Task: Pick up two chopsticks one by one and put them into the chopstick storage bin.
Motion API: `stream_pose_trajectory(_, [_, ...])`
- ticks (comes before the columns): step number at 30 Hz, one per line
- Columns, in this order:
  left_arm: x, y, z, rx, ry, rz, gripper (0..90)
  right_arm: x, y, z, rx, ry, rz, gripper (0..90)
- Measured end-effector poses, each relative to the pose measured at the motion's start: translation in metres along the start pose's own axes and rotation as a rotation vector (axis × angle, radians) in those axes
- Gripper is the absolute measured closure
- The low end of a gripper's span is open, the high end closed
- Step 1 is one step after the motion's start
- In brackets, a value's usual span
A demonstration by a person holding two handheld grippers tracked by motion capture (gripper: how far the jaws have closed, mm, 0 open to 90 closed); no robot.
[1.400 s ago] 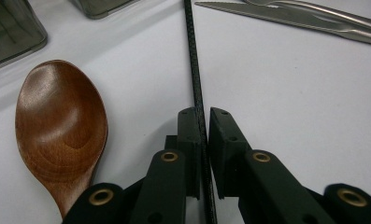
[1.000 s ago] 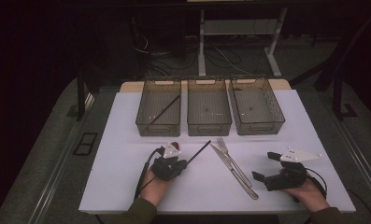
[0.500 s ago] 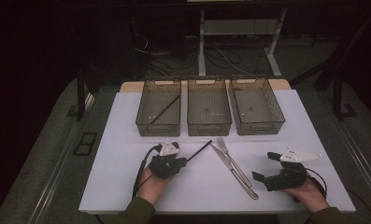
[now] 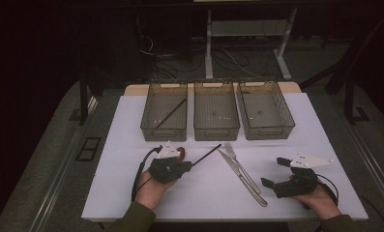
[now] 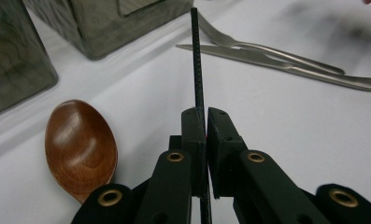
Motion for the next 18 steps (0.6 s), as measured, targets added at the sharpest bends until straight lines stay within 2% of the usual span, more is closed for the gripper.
stream_pose_trajectory(5, [0.000, -0.007, 0.007, -0.011, 0.026, -0.013, 85.3, 0.000, 0.000, 0.000, 0.000, 0.000, -0.001, 0.2])
stream_pose_trajectory(11, [0.003, -0.015, 0.017, -0.027, 0.036, -0.024, 85.3, 0.000, 0.000, 0.000, -0.002, -0.002, -0.002, 0.2])
stream_pose_trajectory(18, [0.010, -0.027, 0.028, -0.066, 0.044, -0.004, 85.3, -0.001, 0.000, 0.000, -0.004, 0.000, -0.007, 0.2])
Point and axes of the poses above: each handheld gripper's, and its own axes: z roughly backward along the jaws, y roughly out of its underside, x roughly to its left, the point moved 6 cm from there along -z, roughly forward along the jaws, and after that the axes turned 7 degrees about z, right-handed, at the moved point
